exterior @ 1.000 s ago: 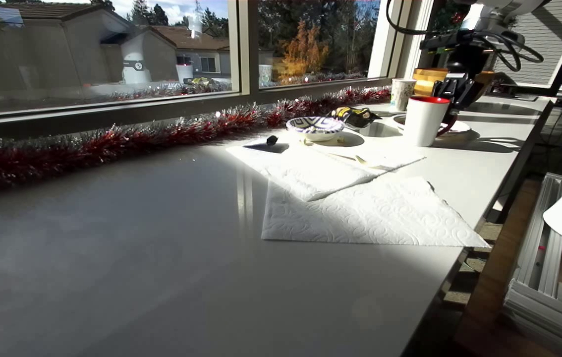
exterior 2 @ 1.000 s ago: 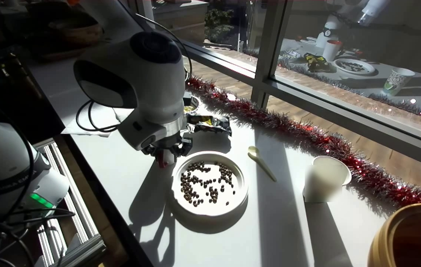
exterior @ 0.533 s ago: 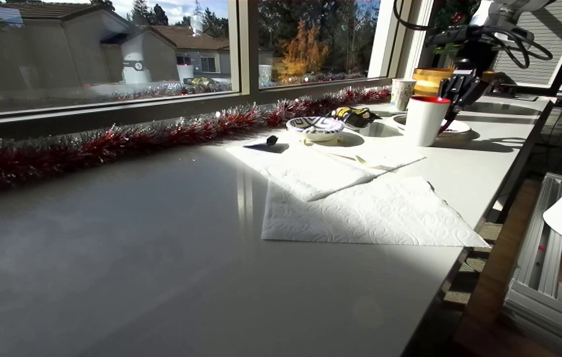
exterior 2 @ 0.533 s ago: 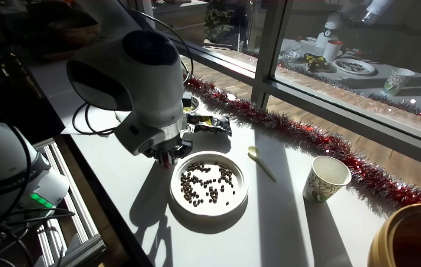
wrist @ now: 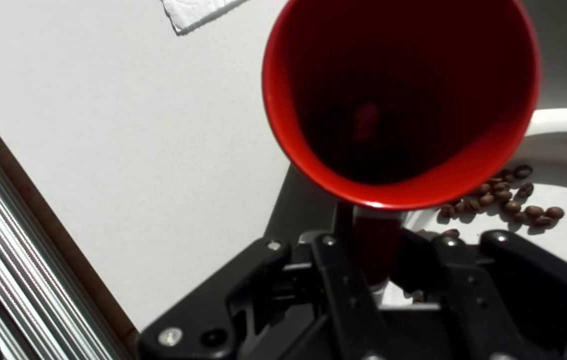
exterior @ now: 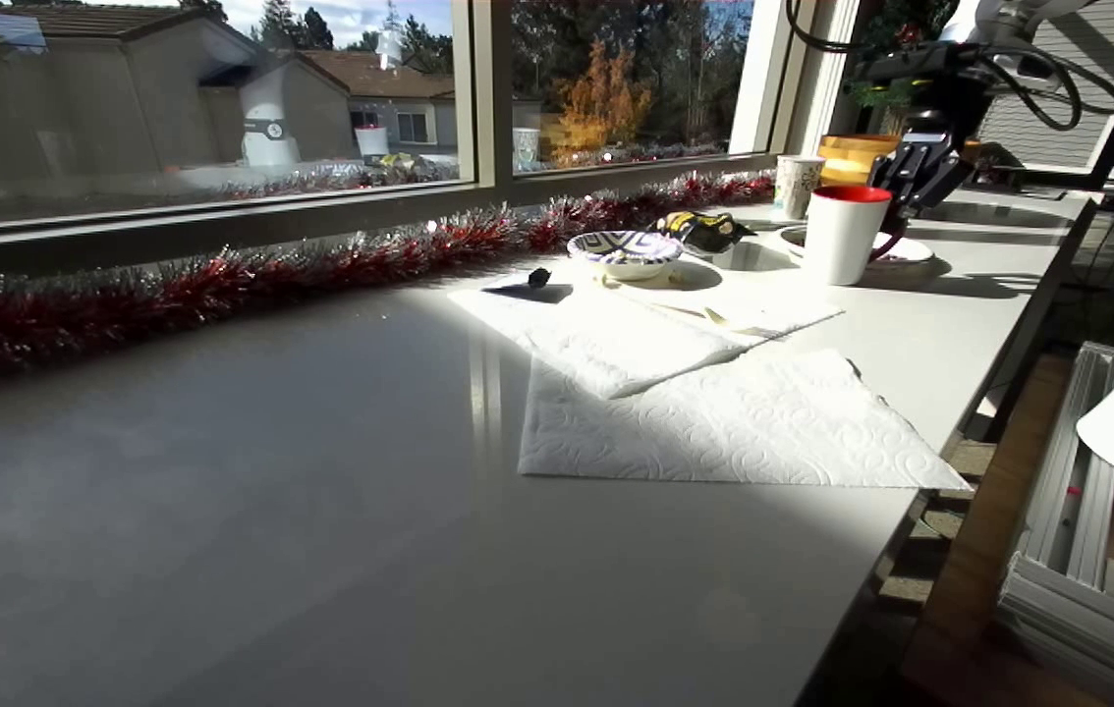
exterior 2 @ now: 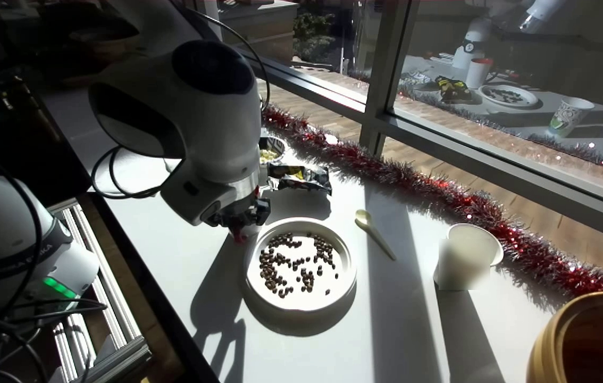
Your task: Pour out the beans from the cup
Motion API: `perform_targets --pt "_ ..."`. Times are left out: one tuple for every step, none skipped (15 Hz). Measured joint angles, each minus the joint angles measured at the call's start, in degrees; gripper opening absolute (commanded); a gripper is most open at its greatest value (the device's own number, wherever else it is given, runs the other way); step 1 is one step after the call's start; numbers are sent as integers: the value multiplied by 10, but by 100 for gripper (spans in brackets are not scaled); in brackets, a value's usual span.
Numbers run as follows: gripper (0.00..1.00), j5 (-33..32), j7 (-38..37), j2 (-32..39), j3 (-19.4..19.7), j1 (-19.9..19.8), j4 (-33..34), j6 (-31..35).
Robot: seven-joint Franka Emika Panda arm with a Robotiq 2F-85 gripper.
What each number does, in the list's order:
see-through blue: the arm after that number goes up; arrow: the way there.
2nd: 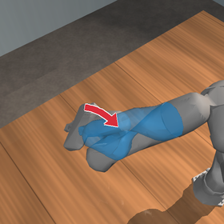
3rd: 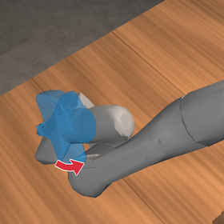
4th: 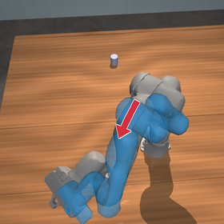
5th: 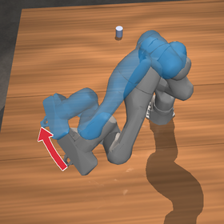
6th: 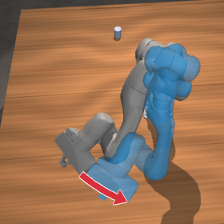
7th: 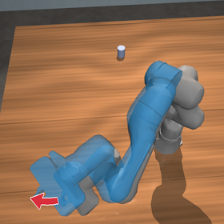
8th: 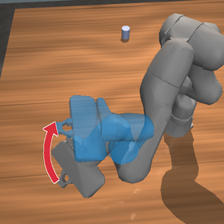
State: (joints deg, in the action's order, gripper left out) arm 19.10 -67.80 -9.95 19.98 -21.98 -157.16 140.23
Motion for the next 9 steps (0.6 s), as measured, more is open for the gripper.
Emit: perform_targets --pt "4 0 5 0 0 -1 0 -2" --pt "4 0 9 0 0 -1 0 -4" --pt "4 0 12 0 0 -2 0 -6" --pt "4 0 15 0 0 -2 0 -8" --pt "4 0 18 -1 0 -2 0 -11" --pt "4 0 21 -2 0 -3 0 -14" --pt "4 0 23 -4 0 -3 0 -16" --pt "4 0 24 -5 0 -3 0 -18" --pt "4 0 25 -5 0 -3 0 -19"
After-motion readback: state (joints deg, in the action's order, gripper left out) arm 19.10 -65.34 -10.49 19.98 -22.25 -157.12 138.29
